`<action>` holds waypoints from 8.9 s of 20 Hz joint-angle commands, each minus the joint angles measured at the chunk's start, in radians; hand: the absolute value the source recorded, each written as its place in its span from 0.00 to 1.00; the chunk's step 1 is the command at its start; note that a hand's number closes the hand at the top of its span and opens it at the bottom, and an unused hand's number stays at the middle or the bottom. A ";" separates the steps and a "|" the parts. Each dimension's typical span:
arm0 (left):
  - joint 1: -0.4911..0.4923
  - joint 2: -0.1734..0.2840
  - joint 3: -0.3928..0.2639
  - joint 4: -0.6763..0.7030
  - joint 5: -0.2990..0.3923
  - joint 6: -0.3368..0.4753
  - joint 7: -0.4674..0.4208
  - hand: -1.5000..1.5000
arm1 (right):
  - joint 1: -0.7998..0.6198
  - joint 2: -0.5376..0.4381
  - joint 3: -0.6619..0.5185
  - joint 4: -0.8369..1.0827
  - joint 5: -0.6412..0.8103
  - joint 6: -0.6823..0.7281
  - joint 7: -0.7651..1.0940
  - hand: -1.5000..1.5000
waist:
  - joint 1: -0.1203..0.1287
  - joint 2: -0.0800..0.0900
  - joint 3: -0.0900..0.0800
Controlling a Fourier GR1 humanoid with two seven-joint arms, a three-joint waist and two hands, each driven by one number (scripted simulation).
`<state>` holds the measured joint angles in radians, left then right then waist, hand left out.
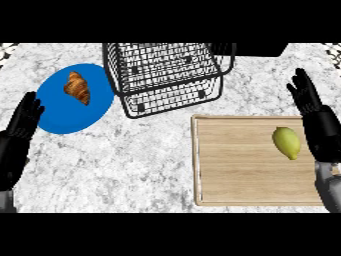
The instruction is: Pick the lemon from the tray and place it in the tiered basket
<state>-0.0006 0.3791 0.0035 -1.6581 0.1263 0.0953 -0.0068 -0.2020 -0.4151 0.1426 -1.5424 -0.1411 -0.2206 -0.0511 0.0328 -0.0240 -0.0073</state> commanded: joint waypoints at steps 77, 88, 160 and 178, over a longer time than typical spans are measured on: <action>-0.090 -0.248 -0.047 0.268 -0.113 -0.226 -0.067 0.50 | 0.223 0.114 -0.176 -0.027 0.619 0.174 0.479 0.00 | -0.034 0.024 0.007; -0.069 -0.292 -0.067 0.225 -0.148 -0.195 -0.049 0.50 | 0.094 0.192 -0.204 0.079 0.660 0.053 0.327 1.00 | -0.031 0.024 0.007; -0.141 -0.288 -0.034 0.330 -0.154 -0.274 -0.102 0.50 | -1.432 0.391 -0.351 1.315 0.603 0.371 0.143 1.00 | 0.024 0.044 0.005; -0.144 -0.287 -0.021 0.315 -0.151 -0.263 -0.072 0.50 | -1.460 0.317 -0.534 1.314 0.436 0.196 0.359 0.00 | 0.016 0.044 0.005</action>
<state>-0.1420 0.0759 -0.0342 -1.3646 -0.0358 -0.1534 -0.0734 -1.6503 -0.0608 -0.3918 -0.1973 0.2818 0.0919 0.3069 0.0508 0.0180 -0.0016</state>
